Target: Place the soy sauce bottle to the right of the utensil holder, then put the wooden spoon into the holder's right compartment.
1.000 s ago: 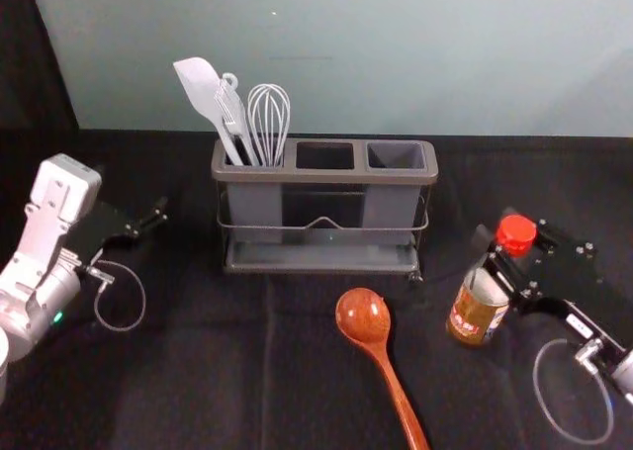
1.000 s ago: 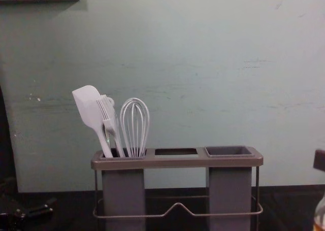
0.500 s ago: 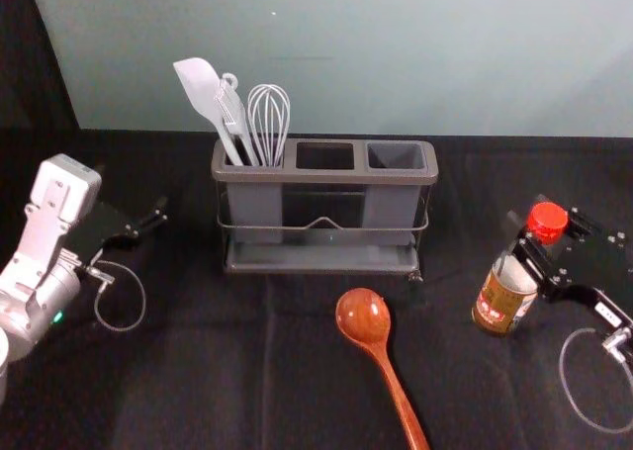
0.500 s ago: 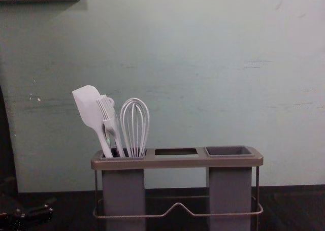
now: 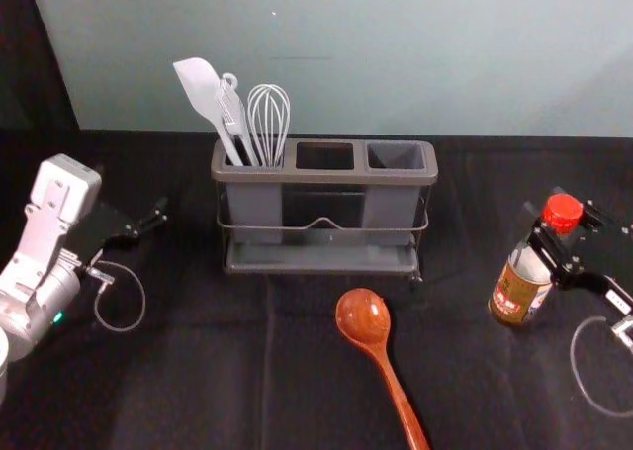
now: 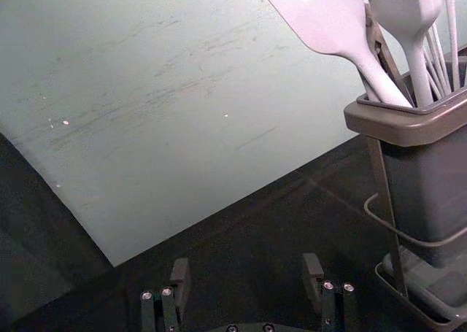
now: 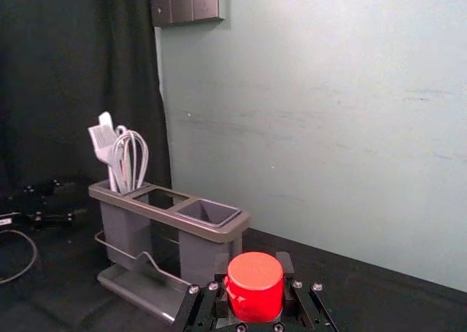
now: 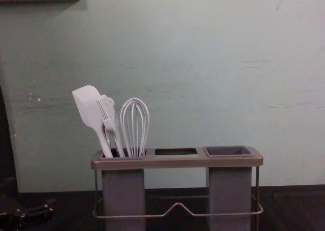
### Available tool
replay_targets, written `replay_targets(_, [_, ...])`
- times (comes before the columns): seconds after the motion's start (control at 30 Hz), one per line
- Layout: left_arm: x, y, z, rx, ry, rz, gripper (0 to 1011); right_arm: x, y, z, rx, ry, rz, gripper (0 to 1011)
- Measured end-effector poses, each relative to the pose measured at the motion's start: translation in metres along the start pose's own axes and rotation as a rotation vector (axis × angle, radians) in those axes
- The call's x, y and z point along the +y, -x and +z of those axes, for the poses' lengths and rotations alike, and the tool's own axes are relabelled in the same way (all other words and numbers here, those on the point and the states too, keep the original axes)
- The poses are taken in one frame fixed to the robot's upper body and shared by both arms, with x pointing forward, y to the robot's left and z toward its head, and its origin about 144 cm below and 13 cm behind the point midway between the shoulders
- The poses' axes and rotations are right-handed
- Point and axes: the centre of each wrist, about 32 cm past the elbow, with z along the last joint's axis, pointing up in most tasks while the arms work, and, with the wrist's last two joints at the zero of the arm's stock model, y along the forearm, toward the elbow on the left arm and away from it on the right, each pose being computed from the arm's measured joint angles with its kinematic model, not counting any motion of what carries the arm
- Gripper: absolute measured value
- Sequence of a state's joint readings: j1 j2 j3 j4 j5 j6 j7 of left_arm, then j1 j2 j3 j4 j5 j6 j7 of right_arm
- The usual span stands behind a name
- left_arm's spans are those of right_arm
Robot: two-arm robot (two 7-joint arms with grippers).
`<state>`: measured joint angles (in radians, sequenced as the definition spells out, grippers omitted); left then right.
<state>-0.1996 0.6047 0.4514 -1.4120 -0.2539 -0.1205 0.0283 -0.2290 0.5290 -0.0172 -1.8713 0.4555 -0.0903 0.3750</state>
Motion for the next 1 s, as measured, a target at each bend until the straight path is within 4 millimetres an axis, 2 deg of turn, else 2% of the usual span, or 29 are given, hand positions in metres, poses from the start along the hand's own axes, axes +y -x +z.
replay_targets(0.3, [0.0, 0.0, 0.0, 0.0, 0.0, 0.0, 1005, 0.018, -0.008, -0.01, 0.005, 0.003, -0.01, 382])
replay_targets(0.57, [0.0, 0.0, 0.0, 0.0, 0.0, 0.0, 1005, 0.052, -0.014, -0.024, 0.001, 0.002, -0.017, 382])
replay_targets(1.0, [0.0, 0.0, 0.0, 0.0, 0.0, 0.0, 1005, 0.093, -0.022, -0.042, -0.005, -0.018, 0.01, 382])
